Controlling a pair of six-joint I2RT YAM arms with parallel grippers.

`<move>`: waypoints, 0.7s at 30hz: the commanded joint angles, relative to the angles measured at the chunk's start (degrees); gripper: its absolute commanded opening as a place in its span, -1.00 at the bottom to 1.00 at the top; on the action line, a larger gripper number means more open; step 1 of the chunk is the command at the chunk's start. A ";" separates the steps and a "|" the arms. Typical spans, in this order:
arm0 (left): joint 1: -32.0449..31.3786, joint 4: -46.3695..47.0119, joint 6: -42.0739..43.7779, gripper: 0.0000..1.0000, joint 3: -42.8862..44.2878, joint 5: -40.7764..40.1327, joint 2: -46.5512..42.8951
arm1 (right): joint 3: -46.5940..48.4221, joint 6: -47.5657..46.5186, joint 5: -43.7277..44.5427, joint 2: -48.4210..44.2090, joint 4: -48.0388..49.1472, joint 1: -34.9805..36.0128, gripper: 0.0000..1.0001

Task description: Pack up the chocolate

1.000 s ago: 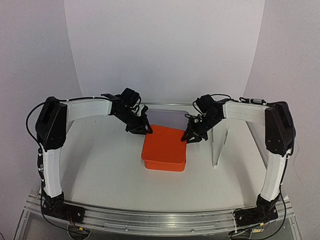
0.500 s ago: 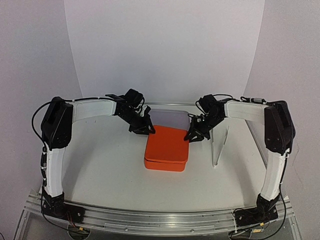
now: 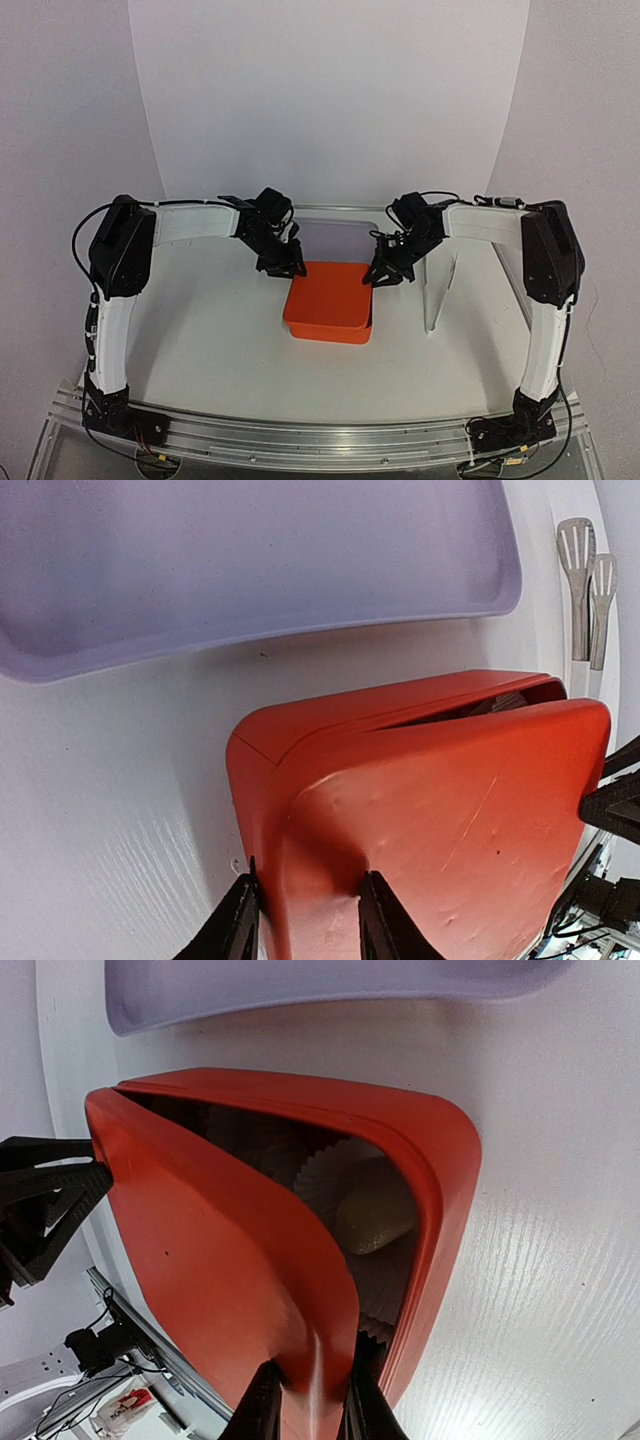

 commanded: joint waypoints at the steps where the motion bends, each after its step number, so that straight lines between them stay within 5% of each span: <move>1: -1.40 1.36 0.09 -0.30 0.33 0.17 -0.25 | 1.76 -1.10 2.21 -1.54 0.46 0.91 -0.55; 11: -1.38 1.24 -0.08 -0.23 0.37 0.49 -1.24 | 1.65 -1.17 6.80 -6.33 -0.44 0.90 0.11; 17: -1.40 0.91 -0.59 -0.03 0.05 -0.57 -2.09 | -0.04 -0.58 9.24 -8.79 -0.73 0.87 0.34; 21: -1.37 0.71 -1.09 0.27 -1.22 -1.30 -3.62 | -1.28 -2.38 6.28 -7.99 -0.85 0.84 0.52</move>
